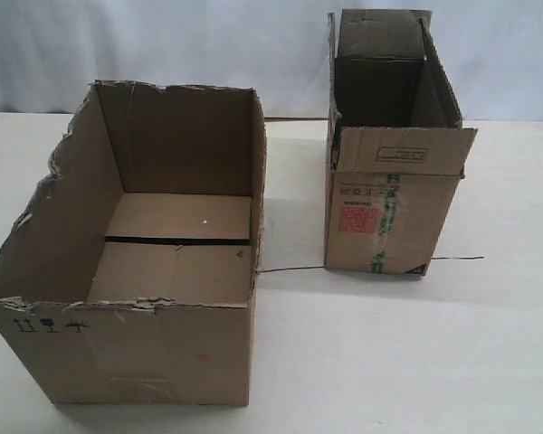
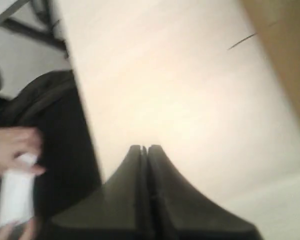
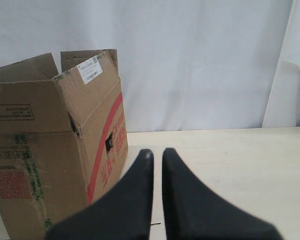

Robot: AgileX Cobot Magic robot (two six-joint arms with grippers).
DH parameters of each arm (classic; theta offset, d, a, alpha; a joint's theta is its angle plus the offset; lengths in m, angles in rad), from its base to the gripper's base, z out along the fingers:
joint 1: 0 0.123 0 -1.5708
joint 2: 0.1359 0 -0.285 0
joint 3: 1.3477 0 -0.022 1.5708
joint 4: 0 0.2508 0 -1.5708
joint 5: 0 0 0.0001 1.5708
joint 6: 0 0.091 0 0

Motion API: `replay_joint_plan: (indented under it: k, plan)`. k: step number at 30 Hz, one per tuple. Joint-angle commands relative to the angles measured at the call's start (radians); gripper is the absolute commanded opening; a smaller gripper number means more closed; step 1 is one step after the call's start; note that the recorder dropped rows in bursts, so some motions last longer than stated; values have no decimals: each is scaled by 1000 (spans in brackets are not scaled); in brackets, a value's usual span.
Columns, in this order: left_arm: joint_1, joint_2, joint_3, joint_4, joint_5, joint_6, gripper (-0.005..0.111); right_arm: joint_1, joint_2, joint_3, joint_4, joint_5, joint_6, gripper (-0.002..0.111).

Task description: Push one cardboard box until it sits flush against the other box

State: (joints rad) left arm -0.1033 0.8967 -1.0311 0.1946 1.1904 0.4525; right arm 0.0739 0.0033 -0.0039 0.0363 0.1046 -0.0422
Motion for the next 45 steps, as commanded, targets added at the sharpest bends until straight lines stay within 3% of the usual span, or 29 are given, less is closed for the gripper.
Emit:
replay_joint_plan:
  k: [1,3,5,16,24,29,38,45]
  plan:
    - [-3,-59,-33,-391,31,198,0,5,-3,4,3,3,1,5]
    - [-3,-93,-2,-465,31,278,0,5,-3,4,3,3,1,5]
    - [-31,-119,49,-441,31,306,0,5,-3,4,3,3,1,5]
    - [-327,-200,302,-389,31,407,0,5,-3,4,3,3,1,5]
    - [-471,-200,345,-415,18,542,0,5,-3,4,3,3,1,5]
    - [-521,-144,345,-421,-88,544,0,5,-3,4,3,3,1,5]
    - [-607,124,345,-428,-214,541,0,5,-3,4,3,3,1,5]
    - [-618,255,343,-434,-373,541,0,5,-3,4,3,3,1,5]
